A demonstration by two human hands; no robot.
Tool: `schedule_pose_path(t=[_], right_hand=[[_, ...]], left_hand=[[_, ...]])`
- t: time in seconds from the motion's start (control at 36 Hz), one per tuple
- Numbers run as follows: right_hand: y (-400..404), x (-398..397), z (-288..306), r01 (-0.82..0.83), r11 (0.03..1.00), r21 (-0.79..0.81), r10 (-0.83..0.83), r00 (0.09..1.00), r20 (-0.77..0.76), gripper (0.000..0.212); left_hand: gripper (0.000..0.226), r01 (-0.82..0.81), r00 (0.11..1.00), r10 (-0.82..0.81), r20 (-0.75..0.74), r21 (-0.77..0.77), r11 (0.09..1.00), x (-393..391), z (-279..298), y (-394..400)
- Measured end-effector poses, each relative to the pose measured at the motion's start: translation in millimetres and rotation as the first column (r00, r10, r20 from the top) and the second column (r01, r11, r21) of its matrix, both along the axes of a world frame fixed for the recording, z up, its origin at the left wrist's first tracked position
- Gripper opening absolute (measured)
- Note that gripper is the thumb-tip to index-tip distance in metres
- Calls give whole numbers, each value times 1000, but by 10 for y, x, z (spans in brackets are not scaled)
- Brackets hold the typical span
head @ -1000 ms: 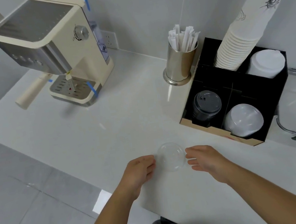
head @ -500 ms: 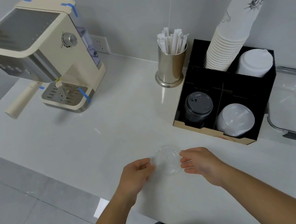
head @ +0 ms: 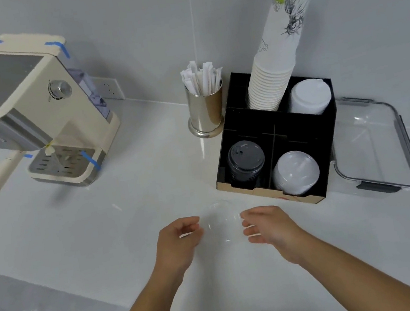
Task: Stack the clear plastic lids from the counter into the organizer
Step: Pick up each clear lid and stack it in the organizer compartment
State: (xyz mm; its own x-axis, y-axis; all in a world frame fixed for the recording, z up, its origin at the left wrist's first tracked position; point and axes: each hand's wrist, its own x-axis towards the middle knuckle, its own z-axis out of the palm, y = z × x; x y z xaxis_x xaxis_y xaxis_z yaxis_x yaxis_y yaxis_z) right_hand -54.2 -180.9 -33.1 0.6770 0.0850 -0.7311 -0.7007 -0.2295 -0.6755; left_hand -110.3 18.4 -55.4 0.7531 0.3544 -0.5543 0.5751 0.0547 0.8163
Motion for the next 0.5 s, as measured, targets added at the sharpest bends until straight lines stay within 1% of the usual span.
schedule_pose_path(t=[0.14, 0.19, 0.31, 0.5], right_hand=[[-62, 0, 87, 55, 997, -51, -46, 984, 171, 16], [-106, 11, 135, 74, 995, -65, -58, 974, 217, 15], [-252, 48, 187, 119, 989, -85, -94, 963, 252, 11], [-574, 139, 225, 222, 966, -132, -169, 931, 323, 9]], left_hand=[[15, 33, 999, -35, 40, 40, 999, 133, 138, -130], [15, 53, 997, -56, 57, 50, 997, 189, 186, -188], [15, 95, 992, -100, 77, 56, 994, 309, 260, -330], [12, 182, 979, -186, 88, 54, 982, 523, 370, -707]])
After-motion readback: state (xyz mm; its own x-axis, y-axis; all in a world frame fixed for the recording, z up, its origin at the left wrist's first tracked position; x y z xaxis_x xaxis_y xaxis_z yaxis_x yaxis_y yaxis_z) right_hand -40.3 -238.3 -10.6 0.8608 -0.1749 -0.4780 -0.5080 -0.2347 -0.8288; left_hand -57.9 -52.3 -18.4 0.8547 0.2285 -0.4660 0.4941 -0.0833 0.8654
